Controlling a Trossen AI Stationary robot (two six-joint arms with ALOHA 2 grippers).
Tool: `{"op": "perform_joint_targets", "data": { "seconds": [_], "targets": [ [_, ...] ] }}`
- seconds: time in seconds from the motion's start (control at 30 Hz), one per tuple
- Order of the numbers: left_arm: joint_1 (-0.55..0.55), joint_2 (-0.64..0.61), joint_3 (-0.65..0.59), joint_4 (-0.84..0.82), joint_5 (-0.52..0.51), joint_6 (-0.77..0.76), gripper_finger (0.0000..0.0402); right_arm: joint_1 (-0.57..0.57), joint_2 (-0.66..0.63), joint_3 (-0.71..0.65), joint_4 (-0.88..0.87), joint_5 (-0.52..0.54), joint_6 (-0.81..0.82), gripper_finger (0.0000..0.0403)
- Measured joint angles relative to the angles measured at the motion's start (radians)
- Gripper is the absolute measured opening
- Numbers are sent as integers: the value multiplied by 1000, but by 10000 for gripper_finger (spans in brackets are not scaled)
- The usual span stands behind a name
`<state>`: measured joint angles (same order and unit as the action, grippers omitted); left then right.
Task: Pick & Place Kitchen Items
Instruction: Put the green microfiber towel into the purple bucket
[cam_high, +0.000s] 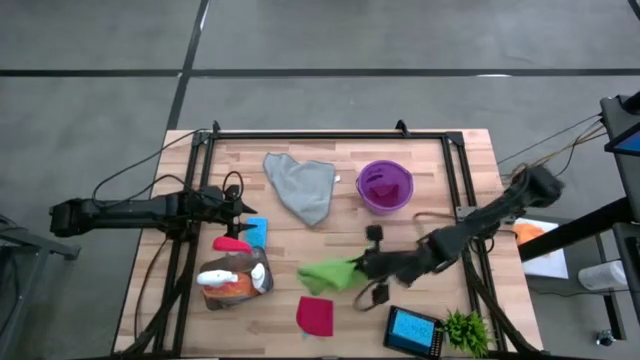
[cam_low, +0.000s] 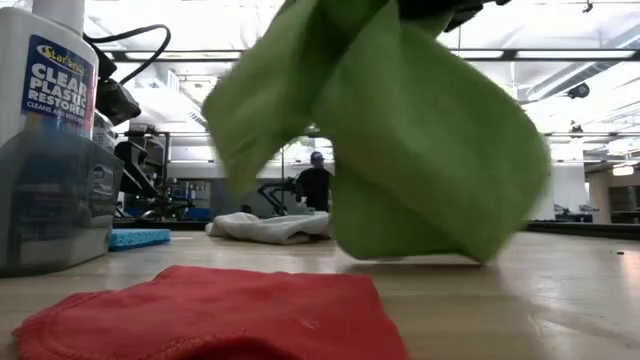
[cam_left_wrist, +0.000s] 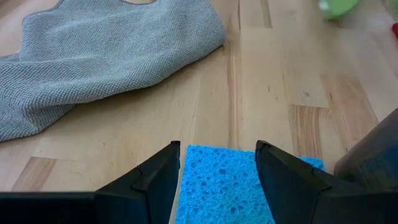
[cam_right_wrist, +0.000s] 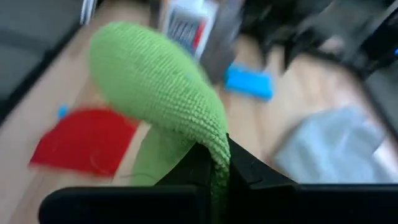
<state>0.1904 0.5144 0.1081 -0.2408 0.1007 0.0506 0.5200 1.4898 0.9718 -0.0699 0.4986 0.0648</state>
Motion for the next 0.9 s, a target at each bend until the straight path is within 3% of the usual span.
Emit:
{"op": "perform_joint_targets", "data": {
  "seconds": [0.2,0.4,0.63,0.9],
  "targets": [
    [0,0,0,-1,0,0,214,-40,-305,-337,465,126,-140,17],
    [0,0,0,-4,0,0,214,-93,-611,-476,711,196,-354,17],
    [0,0,0,-5,0,0,214,-203,-844,-481,584,217,-410,17],
    [0,0,0,-5,0,0,214,-350,-839,-485,234,317,-193,17]
  ]
}}
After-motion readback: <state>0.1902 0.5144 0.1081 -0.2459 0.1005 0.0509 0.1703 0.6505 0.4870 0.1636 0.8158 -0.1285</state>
